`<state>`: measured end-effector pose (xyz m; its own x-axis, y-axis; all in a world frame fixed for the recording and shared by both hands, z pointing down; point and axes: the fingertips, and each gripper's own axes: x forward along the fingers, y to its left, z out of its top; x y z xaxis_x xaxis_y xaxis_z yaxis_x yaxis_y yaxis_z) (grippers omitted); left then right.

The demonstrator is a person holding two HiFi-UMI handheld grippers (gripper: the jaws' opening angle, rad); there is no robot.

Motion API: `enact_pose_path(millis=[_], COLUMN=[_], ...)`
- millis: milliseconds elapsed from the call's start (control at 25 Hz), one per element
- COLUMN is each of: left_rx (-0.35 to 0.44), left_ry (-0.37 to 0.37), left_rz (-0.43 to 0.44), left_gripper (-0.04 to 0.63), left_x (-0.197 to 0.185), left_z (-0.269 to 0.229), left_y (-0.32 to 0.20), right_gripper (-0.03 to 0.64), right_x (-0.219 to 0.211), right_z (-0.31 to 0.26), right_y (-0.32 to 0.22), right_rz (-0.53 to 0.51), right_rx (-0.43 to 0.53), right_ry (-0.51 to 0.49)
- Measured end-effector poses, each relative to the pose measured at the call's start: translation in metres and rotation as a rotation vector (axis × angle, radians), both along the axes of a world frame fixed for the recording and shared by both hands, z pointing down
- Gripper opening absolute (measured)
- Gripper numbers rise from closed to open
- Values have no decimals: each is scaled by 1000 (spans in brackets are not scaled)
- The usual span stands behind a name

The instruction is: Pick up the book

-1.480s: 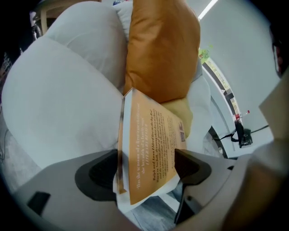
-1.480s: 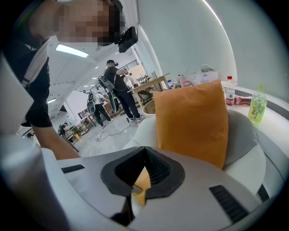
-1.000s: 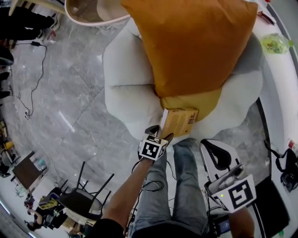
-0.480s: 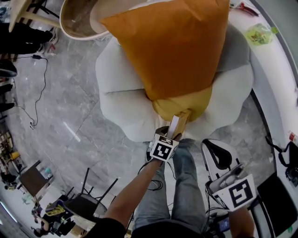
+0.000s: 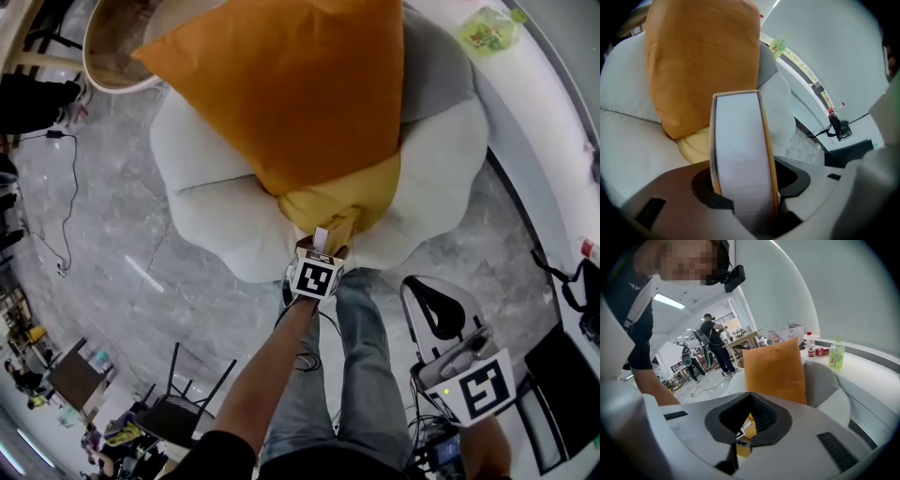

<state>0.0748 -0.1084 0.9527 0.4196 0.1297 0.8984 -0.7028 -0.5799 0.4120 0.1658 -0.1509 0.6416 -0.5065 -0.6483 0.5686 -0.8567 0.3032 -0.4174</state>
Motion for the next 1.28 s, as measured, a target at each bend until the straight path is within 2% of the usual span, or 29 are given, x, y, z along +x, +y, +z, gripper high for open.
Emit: enact_pose_path(millis=[120,200,280,440,640,960,1080,1280], left_rx=[15,24,13,-19,-6,60,100,182], left_ry=[-30,-53,-60,-41,16,91,115,162], left_rz=[-5,-19,-36,-73,-140,-271,-310,-357], left_gripper=[219,163,158,152,152,152,152,152], left_x=[-4,-10,-16,-22,-31,-64,-78,-102], left_z=[5,9,8,-1,-23,-82,-114,-180], left_y=[0,-4,-6,-4,-1,-24,-40,-68], right_gripper=[15,15,15,15,15,15,14,15], right_x=[5,6,7,7,0,-19,-27,-35], right_z=[-1,-3,-6,-8,-14,-48,-64,-105], right_y=[5,2,-2,-2,-2,-15,-14,-29], right_rz=[11,26,39,35,23,-25,-52,-65], right_rx=[5,27,53,62,71,127,122,168], right_ry=[-6,4,15,15,7,55,59,86])
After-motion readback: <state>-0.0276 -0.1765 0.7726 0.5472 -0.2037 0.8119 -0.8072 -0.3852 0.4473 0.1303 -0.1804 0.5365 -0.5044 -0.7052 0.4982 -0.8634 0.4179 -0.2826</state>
